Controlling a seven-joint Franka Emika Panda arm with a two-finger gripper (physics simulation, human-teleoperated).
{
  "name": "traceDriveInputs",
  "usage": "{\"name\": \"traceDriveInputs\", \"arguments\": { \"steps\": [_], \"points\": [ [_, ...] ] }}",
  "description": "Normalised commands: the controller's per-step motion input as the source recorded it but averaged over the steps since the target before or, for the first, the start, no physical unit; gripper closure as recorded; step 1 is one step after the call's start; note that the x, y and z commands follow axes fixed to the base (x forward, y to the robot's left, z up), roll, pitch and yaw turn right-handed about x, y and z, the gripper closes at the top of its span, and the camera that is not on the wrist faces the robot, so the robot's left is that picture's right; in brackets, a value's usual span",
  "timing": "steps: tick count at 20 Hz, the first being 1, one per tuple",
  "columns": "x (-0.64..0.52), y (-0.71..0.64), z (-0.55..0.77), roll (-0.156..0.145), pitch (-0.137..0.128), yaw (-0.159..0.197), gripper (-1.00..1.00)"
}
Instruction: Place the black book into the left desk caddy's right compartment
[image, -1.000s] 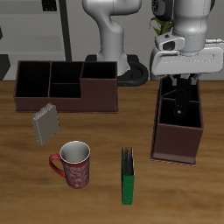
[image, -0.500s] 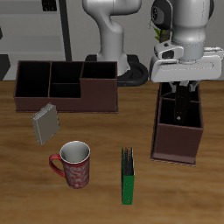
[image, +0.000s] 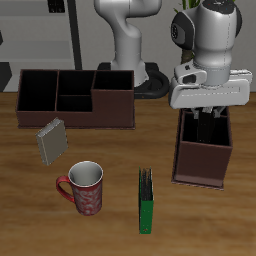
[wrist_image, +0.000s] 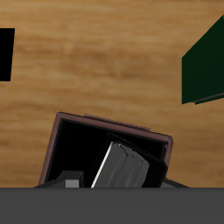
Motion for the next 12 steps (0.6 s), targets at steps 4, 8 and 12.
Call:
{"name": "traceDriveInputs", "arguments": {
  "steps": [4, 8, 12],
  "points": [
    [-0.02, 0.05, -0.21, 0.015, 0.035, -0.007, 1.00],
    [0.00, 0.03, -0.19, 0.007, 0.055, -0.016, 1.00],
    [0.00, 0.00, -0.20, -0.015, 0.067, -0.015, -1.00]
  ]
}}
